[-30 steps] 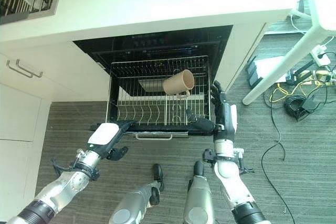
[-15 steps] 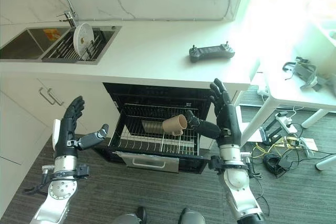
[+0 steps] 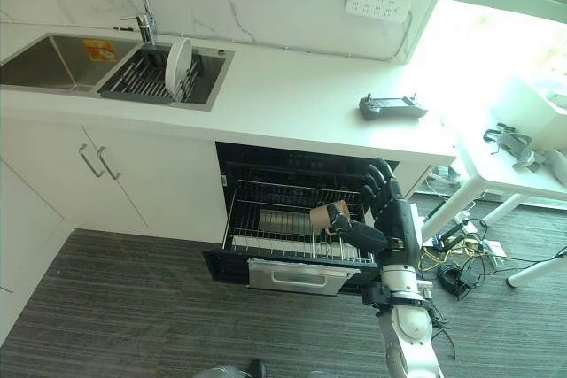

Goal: Place the dishes in the dishwasher.

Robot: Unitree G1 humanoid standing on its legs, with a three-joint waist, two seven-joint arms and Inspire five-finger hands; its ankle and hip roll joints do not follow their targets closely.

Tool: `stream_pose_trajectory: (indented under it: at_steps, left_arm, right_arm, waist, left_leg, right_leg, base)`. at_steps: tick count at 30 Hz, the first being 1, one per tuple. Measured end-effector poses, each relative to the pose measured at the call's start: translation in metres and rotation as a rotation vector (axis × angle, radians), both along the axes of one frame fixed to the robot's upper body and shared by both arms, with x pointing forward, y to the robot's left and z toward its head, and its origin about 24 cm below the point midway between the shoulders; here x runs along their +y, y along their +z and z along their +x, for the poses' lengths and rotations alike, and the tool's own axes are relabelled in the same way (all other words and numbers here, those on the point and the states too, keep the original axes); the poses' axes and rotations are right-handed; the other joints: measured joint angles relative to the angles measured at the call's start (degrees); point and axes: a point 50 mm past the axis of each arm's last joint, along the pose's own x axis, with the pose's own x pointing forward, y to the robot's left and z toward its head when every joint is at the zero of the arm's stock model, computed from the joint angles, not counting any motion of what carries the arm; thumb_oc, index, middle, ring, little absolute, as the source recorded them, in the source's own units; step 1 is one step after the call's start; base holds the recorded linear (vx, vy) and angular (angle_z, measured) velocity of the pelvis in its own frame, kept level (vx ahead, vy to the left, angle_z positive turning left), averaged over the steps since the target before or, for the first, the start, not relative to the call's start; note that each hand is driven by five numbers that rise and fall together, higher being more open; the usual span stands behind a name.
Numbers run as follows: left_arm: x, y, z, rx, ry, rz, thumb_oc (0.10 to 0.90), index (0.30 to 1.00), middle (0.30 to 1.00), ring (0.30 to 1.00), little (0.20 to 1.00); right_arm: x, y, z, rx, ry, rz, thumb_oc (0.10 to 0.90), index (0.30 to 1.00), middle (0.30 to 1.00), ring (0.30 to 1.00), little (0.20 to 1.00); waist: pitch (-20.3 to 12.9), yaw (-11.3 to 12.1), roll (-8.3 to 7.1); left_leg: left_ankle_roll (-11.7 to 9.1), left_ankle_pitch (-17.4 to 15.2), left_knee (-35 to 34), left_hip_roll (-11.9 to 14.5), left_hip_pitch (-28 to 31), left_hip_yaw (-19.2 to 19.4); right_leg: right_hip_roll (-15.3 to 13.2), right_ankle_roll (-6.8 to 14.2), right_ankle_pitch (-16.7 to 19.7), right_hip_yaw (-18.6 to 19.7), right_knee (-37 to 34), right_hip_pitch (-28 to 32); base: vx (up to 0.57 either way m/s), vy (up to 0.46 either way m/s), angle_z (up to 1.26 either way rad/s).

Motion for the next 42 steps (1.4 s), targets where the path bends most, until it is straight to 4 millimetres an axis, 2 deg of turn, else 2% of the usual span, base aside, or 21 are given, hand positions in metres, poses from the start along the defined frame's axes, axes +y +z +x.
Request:
stream_pose_trajectory:
  at_steps: [1,4,5,6,8,10,13,15,17,18,21,22,23,24,25,26,27,28,30,33,42]
  left_arm:
    - [0.006,0.002,0.015,0.029,-0.219,-0.042,0.8,0.9,0.9,0.9,0.9]
    - [0.002,0.003,0.029,0.002,-0.259,-0.046,0.8,0.9,0.9,0.9,0.9]
    - [0.003,0.003,0.032,-0.003,-0.24,-0.036,0.8,0.9,0.9,0.9,0.9]
    - [0.004,0.003,0.026,0.007,-0.231,-0.032,0.8,0.9,0.9,0.9,0.9]
    - [0.002,0.003,0.026,-0.018,-0.254,-0.012,0.8,0.9,0.9,0.9,0.9]
    - [0.001,0.004,0.039,-0.046,-0.276,0.001,0.8,0.9,0.9,0.9,0.9]
    - [0.01,0.005,0.036,-0.005,-0.234,0.01,0.8,0.9,0.9,0.9,0.9]
    - [0.003,0.002,0.036,0.02,-0.276,-0.014,0.8,0.9,0.9,0.9,0.9]
    - [-0.007,-0.001,0.032,0.058,-0.322,-0.037,0.8,0.9,0.9,0.9,0.9]
    - [-0.014,-0.002,0.031,0.064,-0.33,-0.052,0.8,0.9,0.9,0.9,0.9]
    - [-0.014,-0.002,0.024,0.059,-0.402,-0.033,0.8,0.9,0.9,0.9,0.9]
    - [-0.01,-0.001,0.03,0.041,-0.417,-0.014,0.8,0.9,0.9,0.9,0.9]
    - [0.004,0.004,0.042,0.031,-0.449,0.048,0.8,0.9,0.9,0.9,0.9]
    - [0.006,0.004,0.043,0.044,-0.445,0.049,0.8,0.9,0.9,0.9,0.9]
    - [0.006,0.005,0.045,0.039,-0.437,0.048,0.8,0.9,0.9,0.9,0.9]
    - [0.009,0.006,0.049,0.026,-0.429,0.059,0.8,0.9,0.9,0.9,0.9]
    - [0.031,0.012,0.049,0.02,-0.376,0.106,0.8,0.9,0.9,0.9,0.9]
    - [0.03,0.011,0.046,0.032,-0.383,0.113,0.8,0.9,0.9,0.9,0.9]
    - [0.024,0.009,0.041,0.042,-0.377,0.096,0.8,0.9,0.9,0.9,0.9]
    - [0.0,0.002,0.032,0.06,-0.394,0.035,0.8,0.9,0.9,0.9,0.9]
    - [-0.002,0.0,0.021,0.08,-0.398,0.037,0.8,0.9,0.9,0.9,0.9]
  right_arm:
    - [0.003,0.006,0.01,0.002,0.065,0.018,0.8,0.9,0.9,0.9,0.9]
    - [0.011,0.017,0.021,-0.026,0.12,-0.001,0.8,0.9,0.9,0.9,0.9]
    - [0.013,0.02,0.022,-0.032,0.109,-0.013,0.8,0.9,0.9,0.9,0.9]
    - [0.01,0.018,0.02,-0.011,0.094,-0.035,0.8,0.9,0.9,0.9,0.9]
    - [-0.003,0.021,0.014,0.006,0.038,-0.123,0.8,0.9,0.9,0.9,0.9]
    - [-0.011,0.029,0.021,-0.008,-0.016,-0.166,0.8,0.9,0.9,0.9,0.9]
    - [-0.009,0.04,0.029,-0.055,-0.056,-0.191,0.8,0.9,0.9,0.9,0.9]
    - [-0.019,0.047,0.028,-0.072,-0.109,-0.207,0.8,0.9,0.9,0.9,0.9]
    - [-0.039,0.054,0.022,-0.082,-0.205,-0.202,0.8,0.9,0.9,0.9,0.9]
    - [-0.043,0.059,0.02,-0.108,-0.249,-0.156,0.8,0.9,0.9,0.9,0.9]
    - [-0.029,0.049,0.014,-0.102,-0.207,-0.077,0.8,0.9,0.9,0.9,0.9]
    - [-0.02,0.043,0.013,-0.08,-0.161,-0.073,0.8,0.9,0.9,0.9,0.9]
    - [-0.008,0.036,0.012,-0.056,-0.084,-0.082,0.8,0.9,0.9,0.9,0.9]
    - [-0.006,0.036,0.013,-0.058,-0.068,-0.085,0.8,0.9,0.9,0.9,0.9]
    - [-0.005,0.037,0.014,-0.063,-0.061,-0.088,0.8,0.9,0.9,0.9,0.9]
    - [-0.005,0.038,0.015,-0.07,-0.06,-0.084,0.8,0.9,0.9,0.9,0.9]
    - [-0.002,0.04,0.019,-0.091,-0.049,-0.073,0.8,0.9,0.9,0.9,0.9]
    - [-0.007,0.049,0.025,-0.118,-0.041,-0.111,0.8,0.9,0.9,0.9,0.9]
    - [-0.011,0.05,0.027,-0.12,-0.05,-0.114,0.8,0.9,0.9,0.9,0.9]
    - [-0.012,0.05,0.026,-0.121,-0.056,-0.12,0.8,0.9,0.9,0.9,0.9]
    - [-0.011,0.055,0.023,-0.143,-0.081,-0.106,0.8,0.9,0.9,0.9,0.9]
  waist:
    - [1.12,-0.26,0.17]
    - [1.99,-0.84,0.34]
    - [3.05,-0.92,0.02]
    - [2.47,-0.49,0.9]
    - [3.29,-1.2,-0.2]
    - [5.53,-0.51,-0.32]
    - [7.01,-0.75,0.64]
    - [7.18,-1.12,2.36]
    - [7.29,-2.68,3.56]
    - [7.11,-2.61,3.94]
    - [6.4,-2.5,5.43]
    - [6.43,-2.09,5.08]
    - [6.43,-0.87,4.63]
    - [6.4,-0.84,4.75]
    - [6.42,-0.88,4.85]
    - [6.87,-0.74,2.4]
    - [6.73,-0.67,-2.5]
    - [6.4,-0.65,0.61]
    - [6.56,0.15,1.64]
    - [6.02,0.55,3.05]
    - [4.84,0.38,2.66]
  left_leg:
    - [-1.27,0.91,-1.47,0.23,0.61,0.06]
    - [-4.85,-0.3,-2.53,-0.22,1.67,2.69]
    - [0.23,-4.05,5.03,0.67,0.01,2.37]
    - [-3.21,-5.49,6.14,3.43,0.15,-1.14]
    - [-9.3,-1.82,-1.21,-0.72,4.34,-0.54]
    - [-8.16,-2.52,8.34,0.55,-2.48,-3.37]
    - [-10.47,-3.27,8.83,11.29,-7.31,-13.19]
    - [-12.69,-2.08,6.22,14.88,-6.27,-16.73]
    - [-11.36,-2.49,5.39,13.74,-3.78,-8.56]
    - [-11.41,-0.45,4.93,10.55,-2.4,-7.72]
    - [-6.38,-1.76,6.32,6.56,-1.17,-4.71]
    - [-4.85,-1.99,5.15,6.35,-0.79,-3.38]
    - [-4.27,-1.06,1.55,5.82,0.68,-2.16]
    - [-4.34,-0.09,-1.31,5.29,2.22,-1.67]
    - [-6.9,0.56,-3.36,4.8,3.25,-1.35]
    - [-15.74,0.54,-0.43,2.83,2.16,-2.01]
    - [-8.27,-2.66,11.82,0.08,-2.55,-3.44]
    - [-9.81,-7.6,9.52,7.09,-1.35,-8.54]
    - [-6.21,-4.11,3.04,3.12,2.11,-7.33]
    - [-5.78,-3.61,0.64,1.61,4.8,-6.58]
    - [-7.02,-2.81,-2.35,2.7,8.25,-6.3]
  right_leg:
    - [3.88,-3.25,-2.55,-0.54,1.65,-0.02]
    - [7.79,-7.92,-5.34,-3.17,0.93,1.0]
    - [6.57,-8.4,-6.28,-3.22,3.03,0.66]
    - [7.16,-7.46,-8.21,-2.88,6.23,-0.07]
    - [4.37,-7.48,-9.88,-0.22,7.74,-1.1]
    - [2.88,-7.07,-7.49,-0.03,4.28,0.23]
    - [2.35,-4.65,-6.36,-0.37,2.07,2.11]
    - [-0.57,-1.53,-7.22,0.14,2.33,3.85]
    - [-5.34,0.44,-6.88,-1.88,0.35,8.25]
    - [-8.08,0.7,-6.31,-1.05,1.67,8.45]
    - [-12.47,-2.21,2.98,0.68,6.69,4.41]
    - [-10.71,-1.67,1.55,-0.27,10.06,1.63]
    - [-1.45,-2.34,-3.67,-2.24,11.92,-1.62]
    - [3.67,-3.8,-5.07,-3.43,9.08,-1.75]
    - [7.82,-5.66,-5.19,-4.46,5.32,-1.72]
    - [9.12,-10.06,-3.16,-5.26,1.16,-2.19]
    - [3.64,-11.46,-1.36,-3.59,1.91,-3.96]
    - [5.82,-6.44,-4.46,-2.9,6.52,-5.36]
    - [5.33,-6.02,-5.75,-2.47,3.95,-4.62]
    - [5.1,-5.94,-4.65,-2.01,1.81,-2.45]
    - [6.15,-7.58,-6.12,-1.6,3.66,-1.13]
  base:
    - [0.19,-0.136,-0.04]
    - [0.26,-0.093,-0.22]
    - [0.19,0.004,-0.39]
    - [0.21,0.056,-0.11]
    - [0.11,0.312,0.2]
    - [0.12,0.537,0.12]
    - [0.17,0.634,0.04]
    - [0.23,0.841,0.05]
    - [0.2,0.666,0.4]
    - [0.18,0.568,0.17]
    - [0.11,0.339,-0.32]
    - [0.15,0.149,-0.7]
    - [0.12,0.039,-0.51]
    - [0.14,0.001,-0.35]
    - [0.09,-0.035,-0.02]
    - [0.1,-0.071,0.02]
    - [0.11,-0.101,-0.1]
    - [0.13,-0.124,-0.3]
    - [0.2,-0.154,-0.23]
    - [0.13,-0.083,0.02]
    - [0.11,-0.092,-0.01]
